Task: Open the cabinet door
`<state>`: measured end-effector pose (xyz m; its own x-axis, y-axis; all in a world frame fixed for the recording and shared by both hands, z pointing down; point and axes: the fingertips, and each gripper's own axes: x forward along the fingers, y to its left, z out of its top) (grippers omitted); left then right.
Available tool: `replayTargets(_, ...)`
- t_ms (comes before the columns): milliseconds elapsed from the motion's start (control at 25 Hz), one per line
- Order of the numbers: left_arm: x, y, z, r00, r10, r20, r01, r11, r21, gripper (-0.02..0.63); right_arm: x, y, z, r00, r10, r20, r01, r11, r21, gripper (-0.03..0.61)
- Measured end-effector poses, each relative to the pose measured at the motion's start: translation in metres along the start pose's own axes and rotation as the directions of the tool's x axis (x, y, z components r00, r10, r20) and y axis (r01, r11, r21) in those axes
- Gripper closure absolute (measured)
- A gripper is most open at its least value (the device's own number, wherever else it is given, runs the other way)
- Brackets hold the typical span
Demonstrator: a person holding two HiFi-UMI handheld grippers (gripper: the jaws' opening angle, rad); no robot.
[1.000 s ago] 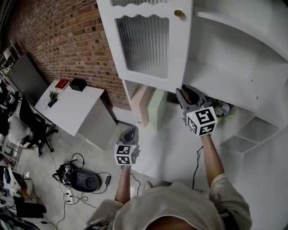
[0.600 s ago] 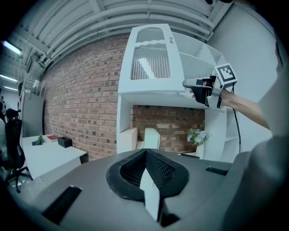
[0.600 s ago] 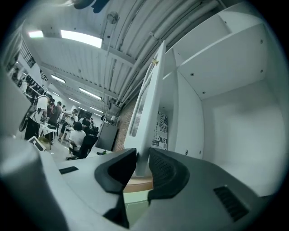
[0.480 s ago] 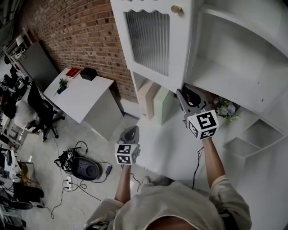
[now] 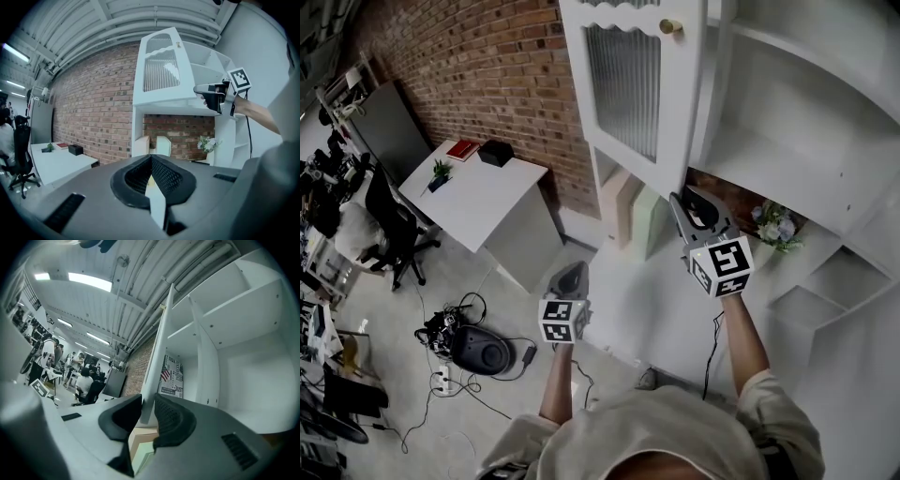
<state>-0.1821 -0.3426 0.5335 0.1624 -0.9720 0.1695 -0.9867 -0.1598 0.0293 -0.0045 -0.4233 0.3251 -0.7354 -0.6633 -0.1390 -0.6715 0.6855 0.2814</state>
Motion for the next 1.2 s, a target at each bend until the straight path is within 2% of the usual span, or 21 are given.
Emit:
replayTargets(360, -0.050, 0.037, -0.007, 1.000, 0.022, -0.001, -0.022, 1.000, -0.001, 0.588, -0.004, 0.037, 0.011, 0.998, -0.066, -0.008, 0.066, 0.998, 0.005, 0.482)
replayTargets(720, -0.073, 0.062, 0.002, 0.999, 0.049, 0.018, -0.049, 0.999, 0.011, 0.588, 0.007, 0.082, 0.023, 1.000, -0.029, 0.004, 0.029, 0.999, -0.020, 0.479)
replayTargets(960, -0.078, 0.064, 0.002, 0.998, 0.061, 0.020, -0.061, 0.998, 0.006, 0.588, 0.015, 0.107, 0.031, 1.000, 0.006, -0.001, -0.006, 0.998, -0.056, 0.472)
replayTargets(1200, -0.083, 0.065, 0.004, 0.996, 0.085, 0.024, -0.085, 0.996, 0.006, 0.588, 0.022, 0.129, 0.037, 0.999, 0.033, 0.020, -0.032, 0.998, -0.047, 0.469)
